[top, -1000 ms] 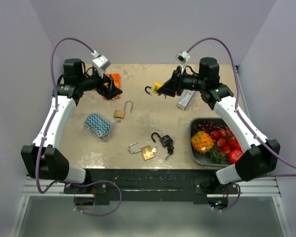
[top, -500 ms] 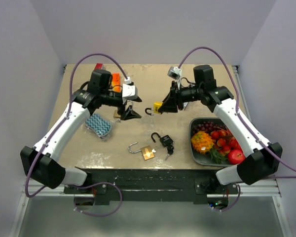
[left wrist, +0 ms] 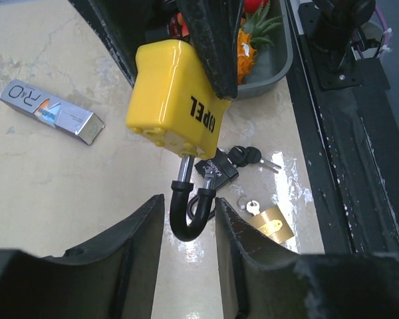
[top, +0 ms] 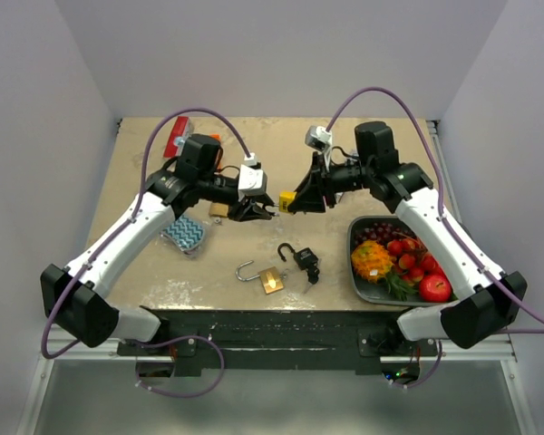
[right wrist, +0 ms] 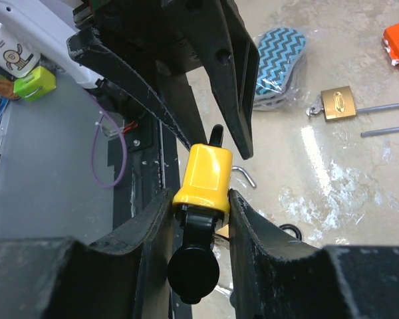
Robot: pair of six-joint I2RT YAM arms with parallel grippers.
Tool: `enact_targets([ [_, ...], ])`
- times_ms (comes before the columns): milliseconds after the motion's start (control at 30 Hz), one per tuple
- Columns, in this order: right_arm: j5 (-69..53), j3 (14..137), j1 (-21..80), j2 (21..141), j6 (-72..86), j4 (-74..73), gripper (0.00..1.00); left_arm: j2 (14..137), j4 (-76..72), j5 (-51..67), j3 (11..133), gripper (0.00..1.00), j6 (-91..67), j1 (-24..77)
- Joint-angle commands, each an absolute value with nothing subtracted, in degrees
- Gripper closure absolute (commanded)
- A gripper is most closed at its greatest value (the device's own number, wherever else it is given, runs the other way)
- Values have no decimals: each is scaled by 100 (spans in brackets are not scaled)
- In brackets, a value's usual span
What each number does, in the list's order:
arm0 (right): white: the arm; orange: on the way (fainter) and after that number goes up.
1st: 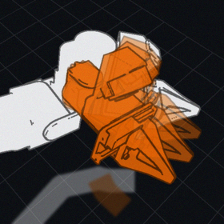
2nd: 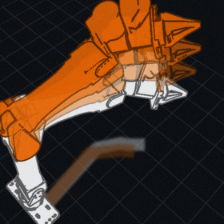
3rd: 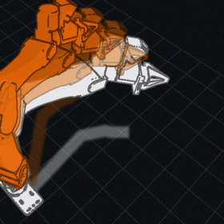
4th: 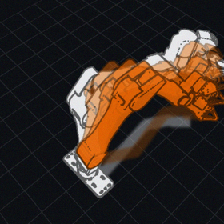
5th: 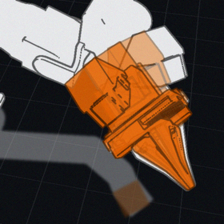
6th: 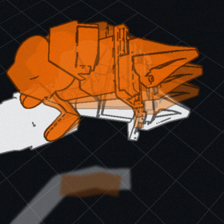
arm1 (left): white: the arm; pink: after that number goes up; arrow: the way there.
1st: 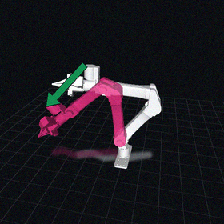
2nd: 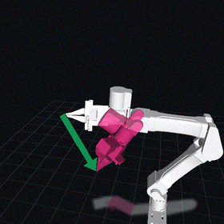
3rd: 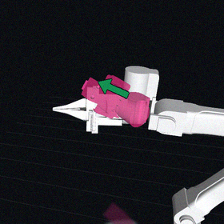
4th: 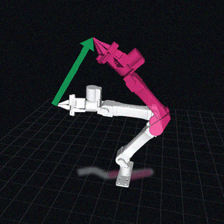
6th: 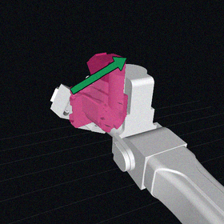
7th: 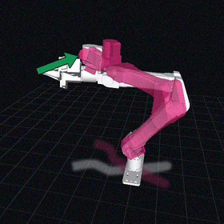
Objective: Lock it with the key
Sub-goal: Lock the lock.
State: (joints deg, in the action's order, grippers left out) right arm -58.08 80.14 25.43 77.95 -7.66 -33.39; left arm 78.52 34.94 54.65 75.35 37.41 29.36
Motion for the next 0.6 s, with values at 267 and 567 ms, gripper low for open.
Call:
enact_targets([
  [267,-6003,8209,2610,7611,-888,-3190,100,7875,3383,5520,7541,94,4052,3076],
  [567,-5213,8288,2479,7515,-404,-3006,3,7831,3726,5449,7664,100,4078,3024],
])
